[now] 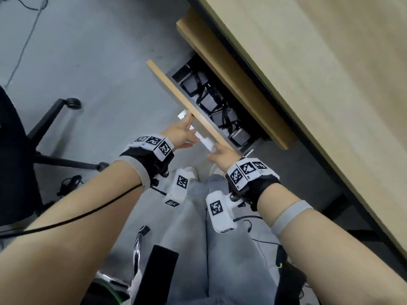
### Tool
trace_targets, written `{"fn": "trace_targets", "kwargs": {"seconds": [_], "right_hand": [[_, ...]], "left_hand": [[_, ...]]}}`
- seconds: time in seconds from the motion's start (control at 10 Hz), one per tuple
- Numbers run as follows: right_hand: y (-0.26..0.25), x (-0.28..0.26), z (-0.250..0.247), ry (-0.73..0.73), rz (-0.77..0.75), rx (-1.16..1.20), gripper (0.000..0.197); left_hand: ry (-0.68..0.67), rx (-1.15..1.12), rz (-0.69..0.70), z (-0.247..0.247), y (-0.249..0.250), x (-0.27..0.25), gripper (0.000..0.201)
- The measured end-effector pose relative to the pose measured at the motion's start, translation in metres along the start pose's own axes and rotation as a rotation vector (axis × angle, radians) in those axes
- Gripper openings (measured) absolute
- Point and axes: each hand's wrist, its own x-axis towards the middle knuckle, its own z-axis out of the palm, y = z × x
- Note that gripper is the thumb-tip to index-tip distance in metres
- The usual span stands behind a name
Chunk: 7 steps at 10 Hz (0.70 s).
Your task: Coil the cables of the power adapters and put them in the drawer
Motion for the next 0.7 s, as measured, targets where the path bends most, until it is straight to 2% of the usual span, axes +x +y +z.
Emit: {"fn": "trace_targets", "kwargs": {"seconds": [0.2, 0.4, 0.5, 0.6, 0.7], "right_hand": [[0.004, 0.016, -0.034, 0.196, -0.049, -0.08, 0.065], [0.014, 0.028, -0.06, 0.272, -0.038, -0.058, 0.074], [0.015, 0.031, -0.066, 0.243, -0.01, -0.03, 0.074], [0.015, 0.027, -0.066, 0.216, -0.025, 0.036, 0.069], [0.01, 0.018, -0.072, 0.181, -0.03, 0.258, 0.045]], "left_hand": [[-0.057, 0.156, 0.037, 0.011, 0.039, 0.042, 0.082], [-0.089, 0.235, 0.047, 0.025, 0.067, 0.068, 0.082], [-0.086, 0.27, 0.022, 0.03, 0.07, 0.07, 0.082], [-0.044, 0.278, 0.009, 0.036, 0.071, 0.061, 0.077], [0.047, 0.184, -0.047, 0.039, 0.076, 0.047, 0.052]]}}
